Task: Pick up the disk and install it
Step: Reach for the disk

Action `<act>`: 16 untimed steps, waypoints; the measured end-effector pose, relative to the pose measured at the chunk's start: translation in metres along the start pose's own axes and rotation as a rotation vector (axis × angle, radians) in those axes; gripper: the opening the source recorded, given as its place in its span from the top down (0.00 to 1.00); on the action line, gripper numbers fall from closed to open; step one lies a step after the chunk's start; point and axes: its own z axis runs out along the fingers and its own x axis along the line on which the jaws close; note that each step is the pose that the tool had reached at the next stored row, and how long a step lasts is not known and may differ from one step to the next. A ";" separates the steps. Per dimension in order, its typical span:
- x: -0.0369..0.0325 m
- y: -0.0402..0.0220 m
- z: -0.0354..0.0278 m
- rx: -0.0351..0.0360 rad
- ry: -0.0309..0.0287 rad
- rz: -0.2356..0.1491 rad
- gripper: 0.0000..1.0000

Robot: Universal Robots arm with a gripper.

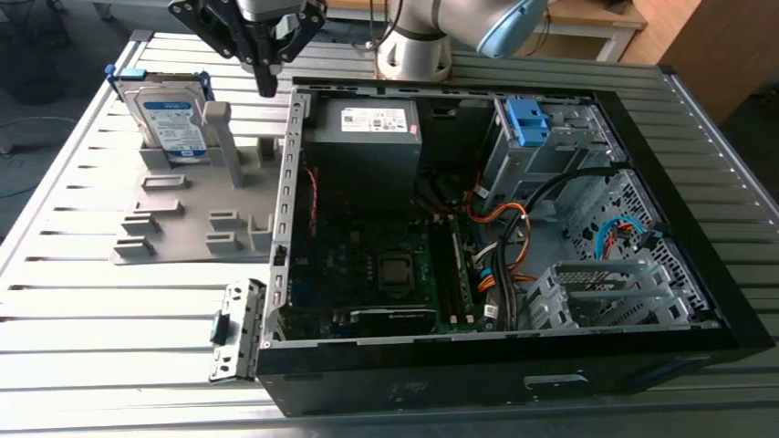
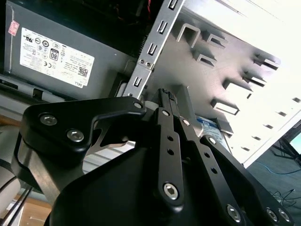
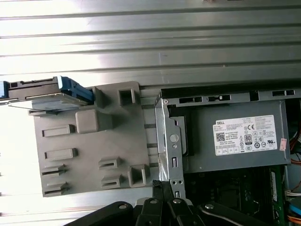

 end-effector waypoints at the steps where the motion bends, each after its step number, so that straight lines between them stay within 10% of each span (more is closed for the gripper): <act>1: 0.0015 -0.0001 0.0000 0.0000 0.0000 0.000 0.89; 16: 0.0177 -0.0013 0.0001 0.0000 0.0000 0.000 0.89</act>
